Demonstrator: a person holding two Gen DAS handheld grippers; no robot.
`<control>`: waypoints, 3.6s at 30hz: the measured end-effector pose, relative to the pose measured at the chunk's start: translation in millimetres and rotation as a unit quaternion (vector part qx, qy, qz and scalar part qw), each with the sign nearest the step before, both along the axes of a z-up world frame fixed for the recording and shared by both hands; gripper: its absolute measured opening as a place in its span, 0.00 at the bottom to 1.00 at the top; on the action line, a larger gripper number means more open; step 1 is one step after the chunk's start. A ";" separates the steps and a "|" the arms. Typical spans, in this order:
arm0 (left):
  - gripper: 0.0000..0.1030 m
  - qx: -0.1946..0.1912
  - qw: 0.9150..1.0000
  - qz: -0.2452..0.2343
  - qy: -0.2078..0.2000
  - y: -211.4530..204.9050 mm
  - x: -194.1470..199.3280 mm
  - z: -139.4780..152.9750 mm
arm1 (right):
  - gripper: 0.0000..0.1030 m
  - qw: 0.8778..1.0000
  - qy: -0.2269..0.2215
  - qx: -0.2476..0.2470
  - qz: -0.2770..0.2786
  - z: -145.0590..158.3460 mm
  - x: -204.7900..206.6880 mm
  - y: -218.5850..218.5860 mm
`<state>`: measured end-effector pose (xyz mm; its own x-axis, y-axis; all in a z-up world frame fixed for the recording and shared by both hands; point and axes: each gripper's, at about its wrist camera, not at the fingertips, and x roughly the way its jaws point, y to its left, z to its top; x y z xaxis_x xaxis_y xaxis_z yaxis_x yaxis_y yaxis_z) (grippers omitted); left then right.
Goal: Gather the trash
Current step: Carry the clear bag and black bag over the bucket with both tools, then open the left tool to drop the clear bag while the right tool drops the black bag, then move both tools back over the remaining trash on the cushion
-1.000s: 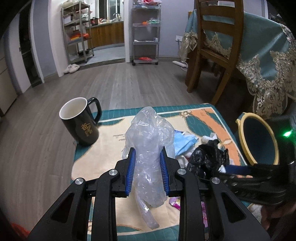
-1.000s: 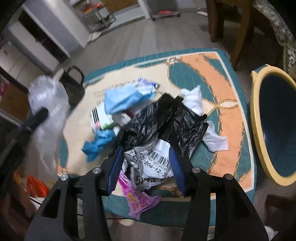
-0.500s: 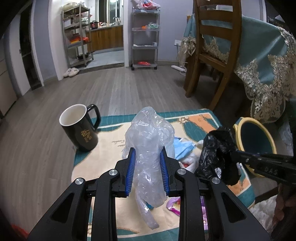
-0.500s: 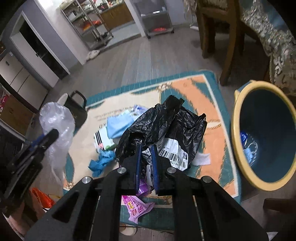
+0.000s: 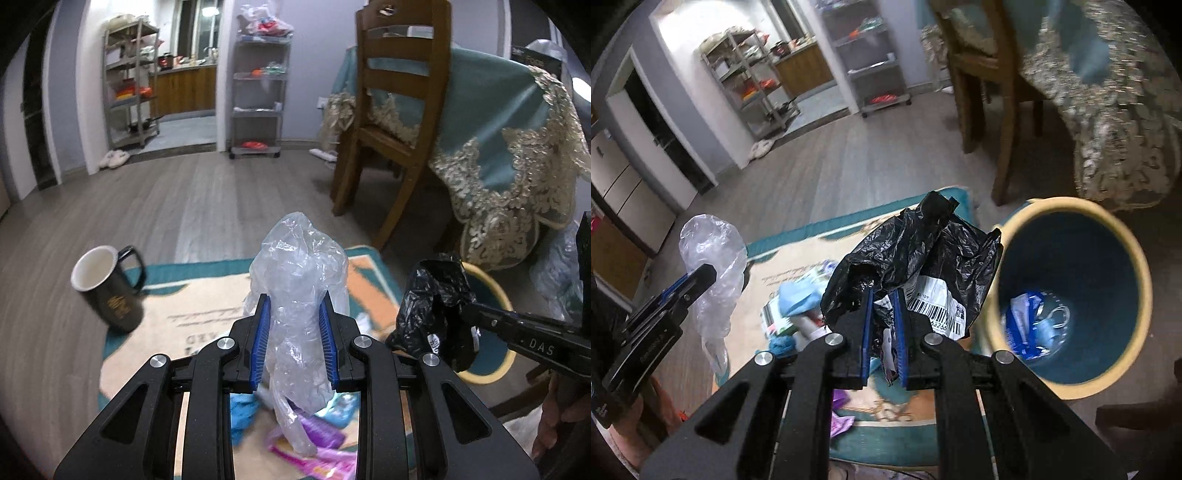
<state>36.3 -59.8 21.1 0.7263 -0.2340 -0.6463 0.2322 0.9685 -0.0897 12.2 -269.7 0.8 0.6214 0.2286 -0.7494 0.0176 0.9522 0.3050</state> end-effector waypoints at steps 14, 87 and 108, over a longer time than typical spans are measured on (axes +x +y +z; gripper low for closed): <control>0.27 0.003 0.997 -0.072 -0.011 -86.8 4.2 5.4 | 0.10 0.997 -0.017 -0.017 -0.079 6.0 -19.0 -83.2; 0.68 0.043 0.974 -0.219 0.032 -187.6 11.9 -47.5 | 0.56 0.991 0.025 -0.080 -0.102 1.6 15.4 -177.0; 0.69 0.026 0.991 -0.130 0.021 -91.5 14.3 -23.7 | 0.84 0.995 -0.027 -0.073 -0.070 41.9 26.2 -100.2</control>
<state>50.6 -151.4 -2.6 0.6187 -0.3754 -0.6901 0.4713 0.8802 -0.0562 38.4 -369.8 42.7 0.6795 0.0288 -0.7331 0.1401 0.9758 0.1682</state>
